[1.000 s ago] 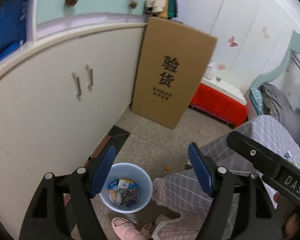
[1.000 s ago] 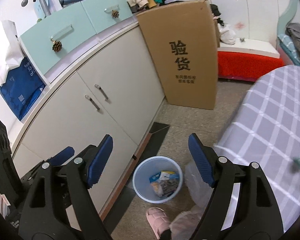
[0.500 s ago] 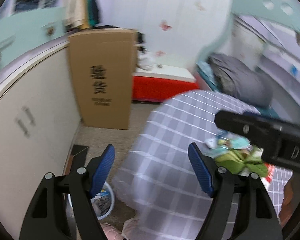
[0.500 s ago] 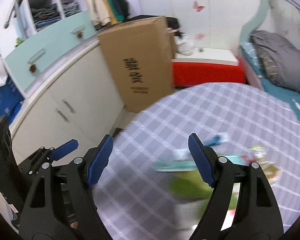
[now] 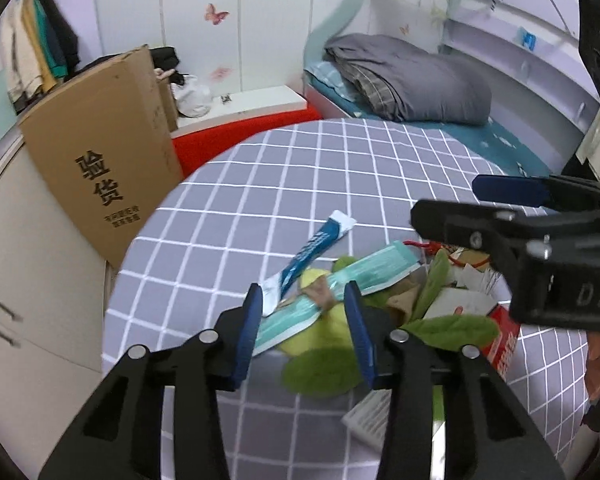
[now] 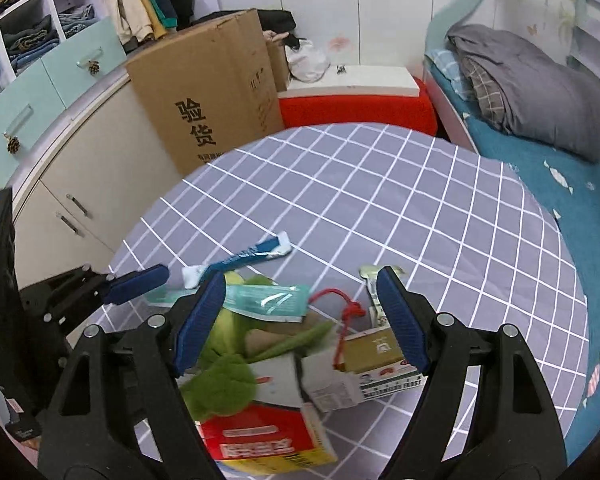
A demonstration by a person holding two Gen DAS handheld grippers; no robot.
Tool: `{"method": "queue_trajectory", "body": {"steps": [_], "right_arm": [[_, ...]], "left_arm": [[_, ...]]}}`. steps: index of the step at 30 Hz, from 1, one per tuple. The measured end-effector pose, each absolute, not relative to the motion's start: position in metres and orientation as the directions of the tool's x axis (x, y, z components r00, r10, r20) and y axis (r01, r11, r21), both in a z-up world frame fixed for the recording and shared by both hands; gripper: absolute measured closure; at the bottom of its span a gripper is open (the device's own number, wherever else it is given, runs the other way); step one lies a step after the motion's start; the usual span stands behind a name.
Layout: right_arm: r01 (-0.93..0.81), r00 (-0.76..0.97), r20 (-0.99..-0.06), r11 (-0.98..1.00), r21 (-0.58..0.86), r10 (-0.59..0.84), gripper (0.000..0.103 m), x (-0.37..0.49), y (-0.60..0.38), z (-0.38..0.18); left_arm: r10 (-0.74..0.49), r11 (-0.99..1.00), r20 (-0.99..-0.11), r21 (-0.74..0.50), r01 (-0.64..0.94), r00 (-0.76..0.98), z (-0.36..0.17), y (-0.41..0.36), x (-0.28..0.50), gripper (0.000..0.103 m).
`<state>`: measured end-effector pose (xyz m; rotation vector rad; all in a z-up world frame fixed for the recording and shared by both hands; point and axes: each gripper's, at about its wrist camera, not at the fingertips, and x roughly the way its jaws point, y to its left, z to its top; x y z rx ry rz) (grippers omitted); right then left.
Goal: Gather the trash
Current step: 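Move both tools back over the table to the trash pile, then grasp the teal toothpaste box with the left tool while the right tool grasps the blue toothpaste tube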
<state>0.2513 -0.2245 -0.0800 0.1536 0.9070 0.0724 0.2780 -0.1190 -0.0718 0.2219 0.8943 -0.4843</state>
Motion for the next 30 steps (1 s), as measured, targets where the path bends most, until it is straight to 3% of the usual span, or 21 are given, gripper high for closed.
{"method": "queue_trajectory", "body": {"steps": [7,9,25,30], "right_arm": [[-0.002,0.598,-0.790,0.985,0.171,0.138,0.026,0.257,-0.235,-0.089],[-0.004,0.593,-0.793,0.985,0.171,0.140,0.026,0.259,-0.236,-0.091],[-0.024,0.571,-0.806,0.985,0.173,0.155,0.026,0.270,-0.224,-0.088],[-0.023,0.562,-0.814,0.986,0.166,0.150,0.026,0.271,-0.220,-0.092]], "left_arm": [[-0.270,0.847,-0.822,0.045,0.529,0.502,-0.089,-0.141,0.289,0.066],[-0.287,0.847,-0.823,0.022,0.532,0.491,-0.091,-0.139,0.291,0.075],[-0.290,0.832,-0.843,0.011,0.555,0.452,-0.091,-0.142,0.298,0.077],[-0.288,0.831,-0.849,0.008,0.556,0.443,-0.093,-0.139,0.296,0.074]]}}
